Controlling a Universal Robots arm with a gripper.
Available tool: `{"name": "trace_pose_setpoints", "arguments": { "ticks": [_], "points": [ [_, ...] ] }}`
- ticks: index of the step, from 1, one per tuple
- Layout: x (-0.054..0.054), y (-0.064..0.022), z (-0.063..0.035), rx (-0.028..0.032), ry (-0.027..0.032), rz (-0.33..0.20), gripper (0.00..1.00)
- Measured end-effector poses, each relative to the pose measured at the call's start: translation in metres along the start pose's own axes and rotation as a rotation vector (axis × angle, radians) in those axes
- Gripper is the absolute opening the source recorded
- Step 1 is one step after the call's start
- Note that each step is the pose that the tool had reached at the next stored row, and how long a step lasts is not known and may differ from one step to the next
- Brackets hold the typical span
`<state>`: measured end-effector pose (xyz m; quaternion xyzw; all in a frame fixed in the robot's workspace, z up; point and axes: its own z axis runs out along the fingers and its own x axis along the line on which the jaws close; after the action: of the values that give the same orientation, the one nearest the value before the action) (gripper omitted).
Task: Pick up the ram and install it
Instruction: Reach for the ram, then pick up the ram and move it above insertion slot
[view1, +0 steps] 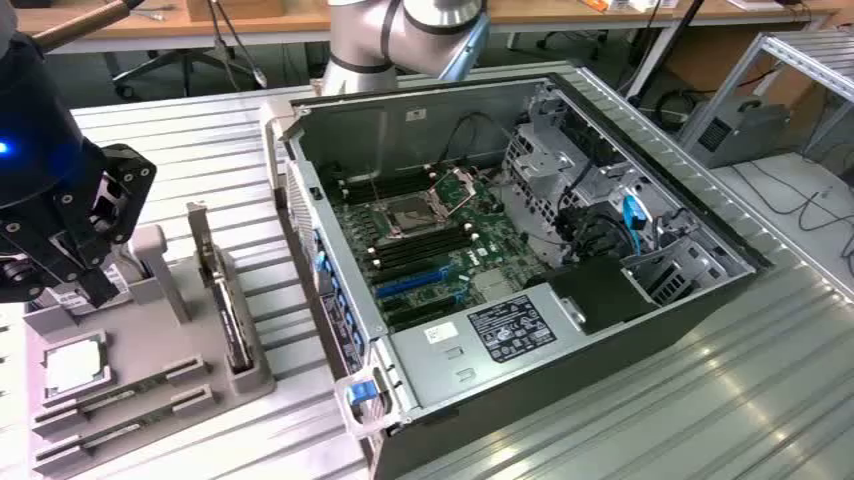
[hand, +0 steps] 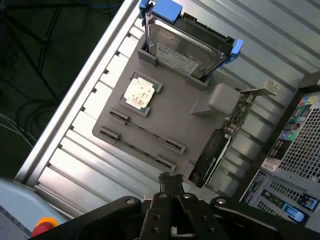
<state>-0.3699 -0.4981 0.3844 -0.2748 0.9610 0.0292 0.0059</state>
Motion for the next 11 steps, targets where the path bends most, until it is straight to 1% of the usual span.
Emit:
{"name": "trace_pose_setpoints", "arguments": {
  "ticks": [11],
  "points": [
    [0.0,0.0,0.0,-0.0002,0.0003,-0.005,0.11]
  ]
}}
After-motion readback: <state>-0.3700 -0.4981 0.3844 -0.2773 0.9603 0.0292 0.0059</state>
